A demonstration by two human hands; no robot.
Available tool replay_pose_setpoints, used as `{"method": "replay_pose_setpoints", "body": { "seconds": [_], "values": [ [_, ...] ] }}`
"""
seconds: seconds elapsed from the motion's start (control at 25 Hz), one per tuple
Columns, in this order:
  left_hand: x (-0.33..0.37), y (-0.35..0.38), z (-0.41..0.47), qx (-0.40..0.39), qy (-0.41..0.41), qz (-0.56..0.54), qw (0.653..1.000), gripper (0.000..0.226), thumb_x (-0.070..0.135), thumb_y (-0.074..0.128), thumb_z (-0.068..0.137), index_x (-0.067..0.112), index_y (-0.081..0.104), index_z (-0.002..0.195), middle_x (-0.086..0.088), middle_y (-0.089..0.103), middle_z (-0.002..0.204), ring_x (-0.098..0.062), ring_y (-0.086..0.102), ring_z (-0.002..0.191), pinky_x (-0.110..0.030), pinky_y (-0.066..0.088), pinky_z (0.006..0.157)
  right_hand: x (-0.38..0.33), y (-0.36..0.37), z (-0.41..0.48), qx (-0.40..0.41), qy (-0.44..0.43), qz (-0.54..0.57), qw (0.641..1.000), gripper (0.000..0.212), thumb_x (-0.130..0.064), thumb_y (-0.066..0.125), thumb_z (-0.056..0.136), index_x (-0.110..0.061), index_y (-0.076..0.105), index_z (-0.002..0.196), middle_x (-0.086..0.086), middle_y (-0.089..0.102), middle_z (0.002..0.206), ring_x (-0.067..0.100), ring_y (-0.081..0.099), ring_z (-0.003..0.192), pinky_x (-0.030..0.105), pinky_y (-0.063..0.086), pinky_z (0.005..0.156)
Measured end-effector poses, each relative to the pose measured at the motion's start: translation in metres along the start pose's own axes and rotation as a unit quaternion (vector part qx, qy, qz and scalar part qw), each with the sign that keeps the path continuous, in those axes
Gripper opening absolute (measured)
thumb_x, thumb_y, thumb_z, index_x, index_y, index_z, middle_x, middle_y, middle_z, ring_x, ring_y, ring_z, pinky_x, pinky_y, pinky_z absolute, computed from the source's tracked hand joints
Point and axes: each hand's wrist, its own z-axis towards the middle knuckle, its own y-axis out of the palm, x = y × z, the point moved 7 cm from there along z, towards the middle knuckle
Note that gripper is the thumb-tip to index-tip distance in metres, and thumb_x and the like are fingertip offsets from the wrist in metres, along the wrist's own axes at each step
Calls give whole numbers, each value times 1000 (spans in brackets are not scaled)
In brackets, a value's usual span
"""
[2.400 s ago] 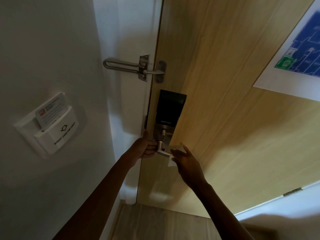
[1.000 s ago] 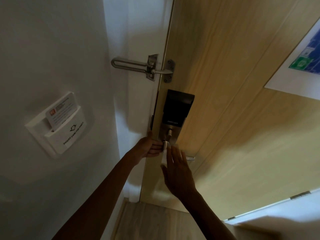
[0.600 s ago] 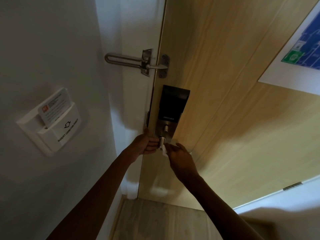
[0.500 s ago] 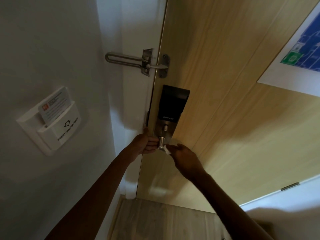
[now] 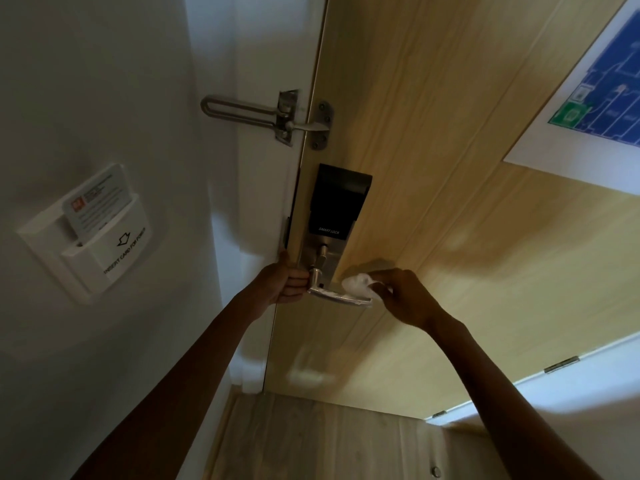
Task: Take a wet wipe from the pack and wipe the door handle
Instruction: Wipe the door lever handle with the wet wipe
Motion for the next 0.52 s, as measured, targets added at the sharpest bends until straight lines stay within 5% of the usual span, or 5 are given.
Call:
{"method": "replay_pose_setpoints", "body": {
  "seconds": [0.08,0.24,0.4,0.52],
  "values": [
    [1,0,-2,1,1,1,1000,71,54,17,99,8,71,100,-16,69,117,-15,70,86,-27,57,77,-10,14,-14,-40,-31,-9,999,29,-22,52,95,-15,66,119,8,71,112,19,67,98,34,54,83],
    [1,0,0,1,3,10,1000,74,57,15,98,9,71,96,-10,73,103,-14,70,84,-28,57,79,-8,17,-16,-74,47,32,996,46,-20,59,90,-17,52,136,1,58,130,16,55,117,25,44,93],
    [-2,-1,3,1,-2,17,1000,75,57,14,97,9,71,98,-5,74,93,-11,71,80,-25,58,73,-23,43,-6,-35,-24,-22,999,26,-25,49,98,-15,62,117,9,70,104,20,65,86,33,52,75],
    [0,-2,4,5,1,23,1000,72,54,14,99,11,71,91,-13,72,108,-13,70,81,-26,57,73,-19,50,-1,13,-9,-46,999,23,-23,50,97,-14,65,113,8,71,96,21,65,81,27,47,67]
  ]
}}
